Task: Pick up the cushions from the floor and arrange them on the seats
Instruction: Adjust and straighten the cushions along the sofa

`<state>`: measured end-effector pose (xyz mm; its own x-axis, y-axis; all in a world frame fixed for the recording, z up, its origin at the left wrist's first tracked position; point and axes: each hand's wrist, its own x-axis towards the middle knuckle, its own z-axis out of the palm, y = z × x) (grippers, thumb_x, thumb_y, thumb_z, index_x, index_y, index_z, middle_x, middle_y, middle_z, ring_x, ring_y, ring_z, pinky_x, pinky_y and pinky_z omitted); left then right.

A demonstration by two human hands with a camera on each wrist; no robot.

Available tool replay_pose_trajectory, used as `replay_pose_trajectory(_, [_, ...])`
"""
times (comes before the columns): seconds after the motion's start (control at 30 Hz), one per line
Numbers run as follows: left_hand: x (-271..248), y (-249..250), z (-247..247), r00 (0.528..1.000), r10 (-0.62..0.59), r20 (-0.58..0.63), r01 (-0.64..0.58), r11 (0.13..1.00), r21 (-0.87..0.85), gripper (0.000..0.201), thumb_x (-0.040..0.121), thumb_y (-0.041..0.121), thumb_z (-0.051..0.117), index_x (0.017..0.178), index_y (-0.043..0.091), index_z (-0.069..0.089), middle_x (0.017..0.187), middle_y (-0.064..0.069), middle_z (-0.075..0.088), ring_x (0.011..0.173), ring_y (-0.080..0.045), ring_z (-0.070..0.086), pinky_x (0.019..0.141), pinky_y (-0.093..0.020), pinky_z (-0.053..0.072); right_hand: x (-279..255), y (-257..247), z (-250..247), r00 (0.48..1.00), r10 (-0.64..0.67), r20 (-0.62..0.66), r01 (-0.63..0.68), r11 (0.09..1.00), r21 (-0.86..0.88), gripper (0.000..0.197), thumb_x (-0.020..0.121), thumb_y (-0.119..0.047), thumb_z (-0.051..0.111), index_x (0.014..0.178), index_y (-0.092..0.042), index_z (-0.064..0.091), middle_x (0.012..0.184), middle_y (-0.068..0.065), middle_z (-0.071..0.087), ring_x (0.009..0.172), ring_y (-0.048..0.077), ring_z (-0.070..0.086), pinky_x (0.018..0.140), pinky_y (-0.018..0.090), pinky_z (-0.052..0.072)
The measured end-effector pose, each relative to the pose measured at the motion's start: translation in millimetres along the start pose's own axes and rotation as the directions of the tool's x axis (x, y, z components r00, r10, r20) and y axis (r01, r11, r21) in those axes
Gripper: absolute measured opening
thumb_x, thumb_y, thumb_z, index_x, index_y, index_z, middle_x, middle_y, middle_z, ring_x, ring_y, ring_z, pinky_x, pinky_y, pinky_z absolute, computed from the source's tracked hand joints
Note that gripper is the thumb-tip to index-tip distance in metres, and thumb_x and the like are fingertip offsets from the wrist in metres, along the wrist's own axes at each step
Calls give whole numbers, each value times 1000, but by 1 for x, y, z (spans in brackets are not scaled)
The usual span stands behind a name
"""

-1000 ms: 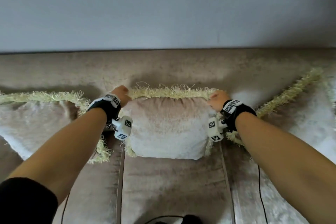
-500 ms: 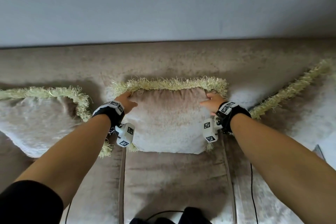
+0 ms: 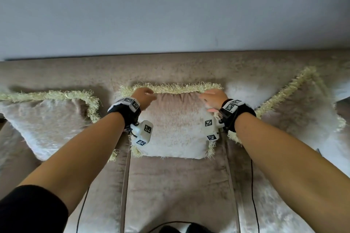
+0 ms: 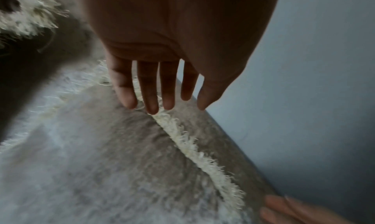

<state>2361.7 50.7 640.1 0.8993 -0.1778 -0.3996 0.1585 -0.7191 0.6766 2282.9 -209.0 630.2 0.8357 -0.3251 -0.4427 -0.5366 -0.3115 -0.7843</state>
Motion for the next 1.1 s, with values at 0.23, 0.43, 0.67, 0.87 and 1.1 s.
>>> replay_pose_trajectory(0.23, [-54,74,38,986,165,-33,-168,957,-236,17,89,17,65,106,15,62,103,-8,67,89,-30,70,77,-48,59,-60,-5,-41,998,-48,-43,48,999,19,21,94,-25,60,74,-22,55,80,1,57,88,21,56,90,46,54])
replay_pose_trajectory(0.43, [-92,106,88,957,274,94,-239,931,-276,27,90,16,63,116,10,59,103,-12,68,95,-33,69,81,-51,58,-108,15,-75,986,-6,-169,16,998,59,15,89,-24,67,78,-22,57,88,4,60,77,20,56,75,41,55])
replay_pose_trajectory(0.67, [-121,130,139,928,307,212,-244,930,-275,31,91,15,62,121,10,58,106,-12,67,94,-27,67,86,-47,56,-137,51,-127,958,86,-273,-59,993,105,46,88,-24,70,130,-20,53,118,12,59,94,27,62,70,37,55])
replay_pose_trajectory(0.87, [-102,162,181,938,265,224,-204,943,-262,39,87,22,65,124,12,57,107,-11,66,90,-25,67,71,-37,56,-125,78,-193,960,116,-256,-97,992,85,59,88,-25,70,141,-24,43,115,13,60,96,28,63,79,42,58])
replay_pose_trajectory(1.1, [-60,221,304,949,96,301,-10,961,-275,38,87,22,66,123,18,53,102,-13,64,81,-23,59,67,-35,49,-54,143,-310,974,135,-185,-135,991,10,56,89,-27,70,139,-21,45,117,9,56,104,32,63,89,45,56])
